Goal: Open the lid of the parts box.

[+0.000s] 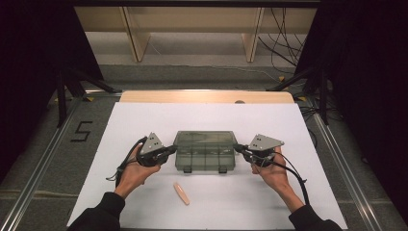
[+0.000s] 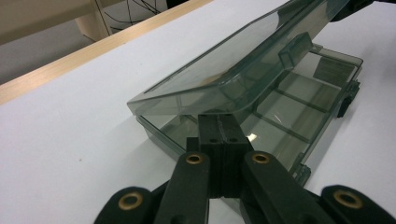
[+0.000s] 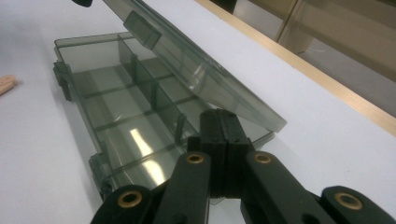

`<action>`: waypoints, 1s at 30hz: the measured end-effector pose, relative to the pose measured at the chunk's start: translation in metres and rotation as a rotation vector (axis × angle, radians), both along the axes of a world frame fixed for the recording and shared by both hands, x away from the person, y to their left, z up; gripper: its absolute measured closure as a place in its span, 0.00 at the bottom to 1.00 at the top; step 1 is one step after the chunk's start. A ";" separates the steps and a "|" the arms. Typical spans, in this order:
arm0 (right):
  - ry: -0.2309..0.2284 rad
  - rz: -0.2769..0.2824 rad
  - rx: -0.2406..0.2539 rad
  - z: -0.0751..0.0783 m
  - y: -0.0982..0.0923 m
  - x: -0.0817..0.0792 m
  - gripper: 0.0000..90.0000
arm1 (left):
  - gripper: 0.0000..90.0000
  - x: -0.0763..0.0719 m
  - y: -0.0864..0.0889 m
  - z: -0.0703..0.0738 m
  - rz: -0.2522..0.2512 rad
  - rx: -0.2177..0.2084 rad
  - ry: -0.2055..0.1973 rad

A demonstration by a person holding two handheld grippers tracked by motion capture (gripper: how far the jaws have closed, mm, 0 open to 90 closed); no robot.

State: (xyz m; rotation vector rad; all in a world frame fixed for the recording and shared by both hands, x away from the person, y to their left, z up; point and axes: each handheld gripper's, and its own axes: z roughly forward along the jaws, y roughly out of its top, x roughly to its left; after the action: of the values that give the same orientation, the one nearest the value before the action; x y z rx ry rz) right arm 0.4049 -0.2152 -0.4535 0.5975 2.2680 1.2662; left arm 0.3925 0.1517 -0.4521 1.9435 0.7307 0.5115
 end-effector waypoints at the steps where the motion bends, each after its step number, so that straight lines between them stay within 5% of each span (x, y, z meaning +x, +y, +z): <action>1: -0.003 -0.003 0.002 0.000 0.000 0.001 1.00 | 1.00 0.001 0.000 0.001 -0.001 -0.003 -0.003; 30: -0.048 -0.040 0.039 0.007 0.006 0.010 1.00 | 1.00 0.011 -0.001 0.014 0.016 -0.013 -0.047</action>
State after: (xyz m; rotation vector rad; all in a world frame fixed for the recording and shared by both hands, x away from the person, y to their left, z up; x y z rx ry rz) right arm 0.4153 -0.2088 -0.4462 0.6167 2.1861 1.2949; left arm 0.4030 0.1508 -0.4386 1.9087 0.7186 0.5597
